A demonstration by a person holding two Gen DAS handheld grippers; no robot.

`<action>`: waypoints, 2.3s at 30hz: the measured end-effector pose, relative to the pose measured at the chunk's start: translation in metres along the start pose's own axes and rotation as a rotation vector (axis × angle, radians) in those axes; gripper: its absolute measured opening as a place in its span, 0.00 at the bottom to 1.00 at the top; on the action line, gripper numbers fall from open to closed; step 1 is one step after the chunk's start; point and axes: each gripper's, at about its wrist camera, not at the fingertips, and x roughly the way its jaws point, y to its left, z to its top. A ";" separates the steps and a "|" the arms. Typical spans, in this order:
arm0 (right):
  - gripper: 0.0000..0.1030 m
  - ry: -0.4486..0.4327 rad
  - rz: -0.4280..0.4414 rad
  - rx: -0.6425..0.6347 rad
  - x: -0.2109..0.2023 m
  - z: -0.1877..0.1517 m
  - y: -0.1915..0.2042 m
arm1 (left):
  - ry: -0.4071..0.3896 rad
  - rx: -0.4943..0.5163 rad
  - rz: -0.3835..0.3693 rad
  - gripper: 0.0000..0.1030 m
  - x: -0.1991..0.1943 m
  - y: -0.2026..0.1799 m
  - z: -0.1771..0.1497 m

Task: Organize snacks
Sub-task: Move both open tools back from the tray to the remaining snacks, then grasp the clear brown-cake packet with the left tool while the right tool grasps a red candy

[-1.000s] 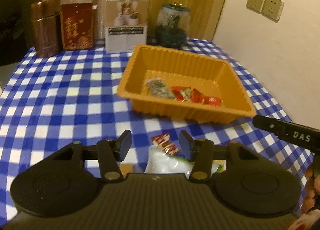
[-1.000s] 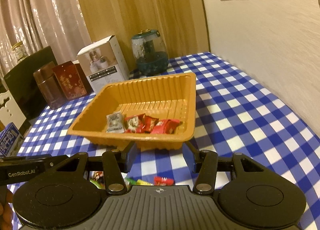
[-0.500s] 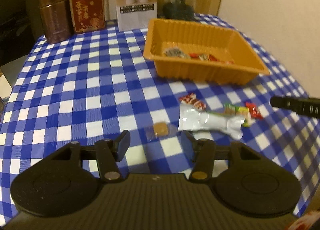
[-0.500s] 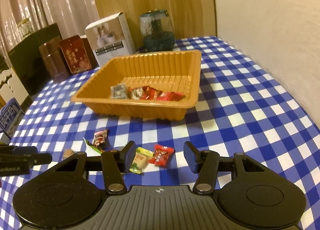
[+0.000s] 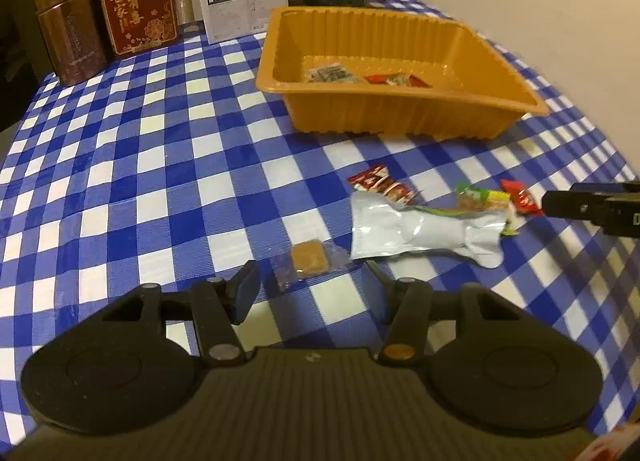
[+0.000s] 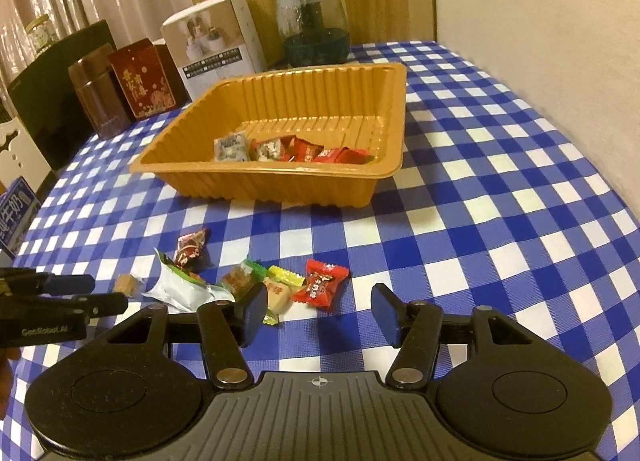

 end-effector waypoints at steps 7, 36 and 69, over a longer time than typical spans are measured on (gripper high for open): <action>0.56 0.013 -0.006 -0.002 0.004 0.000 0.001 | 0.016 0.015 0.007 0.50 0.010 0.003 0.000; 0.56 0.028 -0.026 -0.001 0.013 -0.001 0.001 | -0.007 0.015 -0.024 0.12 0.016 0.011 0.004; 0.56 0.034 -0.021 0.043 0.019 0.002 0.000 | -0.052 0.301 -0.119 0.20 0.026 -0.012 0.014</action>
